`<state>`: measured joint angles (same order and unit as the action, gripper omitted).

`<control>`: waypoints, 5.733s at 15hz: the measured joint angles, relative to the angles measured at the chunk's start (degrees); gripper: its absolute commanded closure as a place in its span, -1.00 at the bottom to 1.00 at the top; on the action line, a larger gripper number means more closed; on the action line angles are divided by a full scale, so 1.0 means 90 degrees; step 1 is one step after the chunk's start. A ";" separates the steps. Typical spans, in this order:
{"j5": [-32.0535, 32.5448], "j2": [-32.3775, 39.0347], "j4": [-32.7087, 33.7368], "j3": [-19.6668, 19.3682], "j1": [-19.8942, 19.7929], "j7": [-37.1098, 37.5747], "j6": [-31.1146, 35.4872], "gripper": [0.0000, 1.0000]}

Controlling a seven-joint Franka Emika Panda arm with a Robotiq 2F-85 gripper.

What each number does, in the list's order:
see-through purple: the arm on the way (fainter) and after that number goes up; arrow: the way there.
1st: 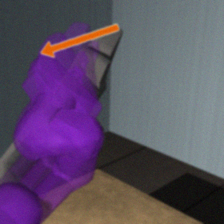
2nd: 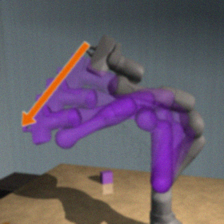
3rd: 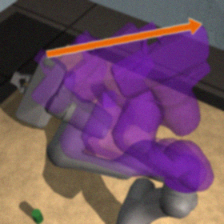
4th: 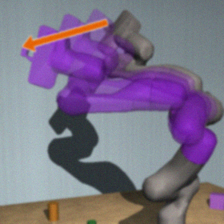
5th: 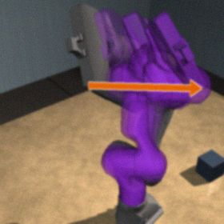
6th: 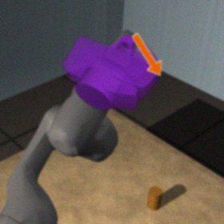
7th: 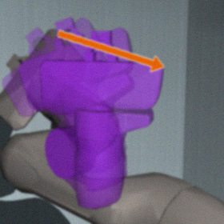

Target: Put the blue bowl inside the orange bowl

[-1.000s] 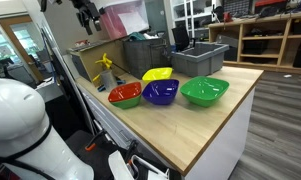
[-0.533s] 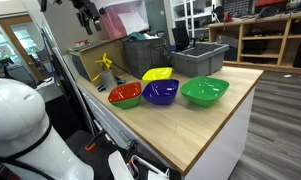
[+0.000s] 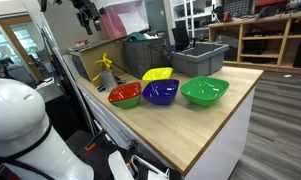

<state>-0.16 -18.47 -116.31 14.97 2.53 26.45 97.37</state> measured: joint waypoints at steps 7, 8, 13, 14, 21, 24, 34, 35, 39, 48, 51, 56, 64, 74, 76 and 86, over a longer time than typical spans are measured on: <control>0.0000 0.0000 0.0000 0.0000 0.0000 0.0000 0.0000 -1.00; 0.0000 0.0000 0.0000 0.0000 0.0000 0.0000 0.0000 -1.00; 0.0000 0.0000 0.0000 0.0000 0.0000 0.0000 0.0000 -1.00; 0.0000 0.0000 0.0000 0.0000 0.0000 0.0000 0.0000 -1.00; 0.0028 0.0006 0.0000 -0.0034 0.0017 0.0004 0.0010 -1.00; 0.0256 0.0076 0.0014 -0.0193 -0.0019 0.0031 0.0102 -1.00; 0.0481 0.1031 0.0603 -0.1272 -0.0516 0.0030 0.0371 -1.00; 0.0482 0.1155 0.0713 -0.1365 -0.0558 0.0029 0.0372 -1.00; 0.0526 0.1626 0.1010 -0.1671 -0.0675 0.0029 0.0568 -1.00; 0.1161 0.2933 0.0985 -0.1793 -0.0517 0.1029 0.1885 -1.00; 0.1175 0.3147 0.0977 -0.1818 -0.0445 0.1394 0.1894 -1.00; 0.1175 0.3171 0.0825 -0.1993 -0.0443 0.1610 0.1894 -1.00; 0.1211 0.2840 0.0162 -0.2399 -0.0572 0.1598 0.1883 -1.00; 0.0971 0.2648 0.0083 -0.2408 -0.0634 0.1599 0.1554 -1.00; 0.0987 0.2692 0.0083 -0.2408 -0.0635 0.1599 0.1557 -1.00; 0.0970 0.2758 -0.0368 -0.2731 -0.1005 0.1586 0.1862 -1.00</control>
<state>8.57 6.36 -119.62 -9.60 -6.52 40.73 114.13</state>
